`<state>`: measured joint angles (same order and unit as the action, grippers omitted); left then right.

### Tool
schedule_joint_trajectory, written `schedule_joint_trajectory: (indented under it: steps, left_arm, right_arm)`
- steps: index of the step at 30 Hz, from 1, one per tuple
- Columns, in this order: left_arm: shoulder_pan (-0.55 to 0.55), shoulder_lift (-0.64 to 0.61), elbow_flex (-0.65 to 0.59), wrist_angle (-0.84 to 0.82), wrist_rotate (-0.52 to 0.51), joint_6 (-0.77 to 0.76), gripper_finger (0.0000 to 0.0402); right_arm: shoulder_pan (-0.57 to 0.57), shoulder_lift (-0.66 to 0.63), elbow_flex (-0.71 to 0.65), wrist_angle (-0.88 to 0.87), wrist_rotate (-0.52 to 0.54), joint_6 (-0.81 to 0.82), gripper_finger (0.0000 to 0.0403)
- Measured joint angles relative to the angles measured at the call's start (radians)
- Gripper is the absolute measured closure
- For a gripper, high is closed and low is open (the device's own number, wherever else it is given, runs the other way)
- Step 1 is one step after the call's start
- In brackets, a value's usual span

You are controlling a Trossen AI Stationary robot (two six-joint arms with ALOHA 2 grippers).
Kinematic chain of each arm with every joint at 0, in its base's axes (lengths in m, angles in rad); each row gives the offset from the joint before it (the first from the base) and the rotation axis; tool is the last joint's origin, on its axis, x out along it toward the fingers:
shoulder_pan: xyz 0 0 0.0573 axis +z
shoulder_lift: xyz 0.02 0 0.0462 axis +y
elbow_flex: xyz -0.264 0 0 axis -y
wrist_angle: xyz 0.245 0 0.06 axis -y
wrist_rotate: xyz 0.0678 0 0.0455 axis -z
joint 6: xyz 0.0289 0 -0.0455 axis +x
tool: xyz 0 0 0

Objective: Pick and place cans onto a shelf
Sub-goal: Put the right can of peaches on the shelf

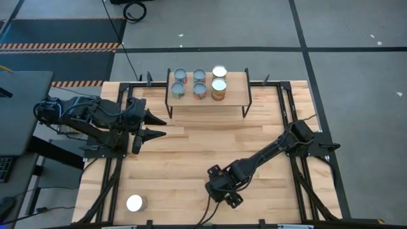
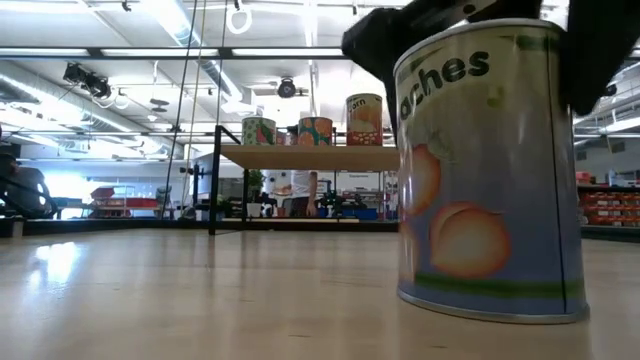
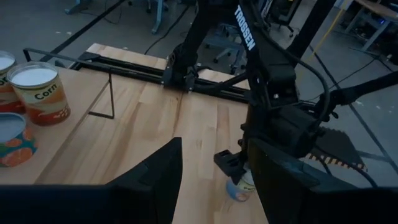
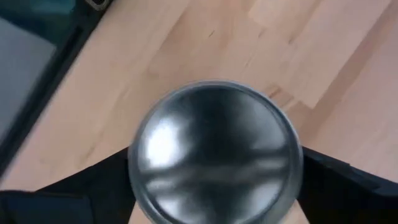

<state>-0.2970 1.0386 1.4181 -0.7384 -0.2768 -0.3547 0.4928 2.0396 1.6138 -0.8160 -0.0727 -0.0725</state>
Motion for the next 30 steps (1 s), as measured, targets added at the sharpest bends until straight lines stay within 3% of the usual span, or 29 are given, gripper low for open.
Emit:
schedule_joint_trajectory:
  steps: [5,14,21,30]
  left_arm:
    - [0.0,0.0,0.0,0.0,0.0,0.007,0.0214]
    - [0.015,0.0,0.0,0.003,-0.031,0.037,0.0214]
    - [0.06,0.002,0.0,0.065,-0.137,0.037,0.0214]
    - [0.15,0.031,0.0,0.187,-0.18,0.036,0.0214]
  right_arm:
    - [-0.003,-0.005,0.0,-0.013,0.002,-0.15,0.0085]
    - [-0.062,-0.152,0.031,-0.239,0.06,-0.186,0.0088]
    - [-0.243,-0.415,0.005,-0.434,0.172,0.004,0.0088]
    - [-0.664,-0.668,-0.006,-0.458,0.3,0.429,0.0088]
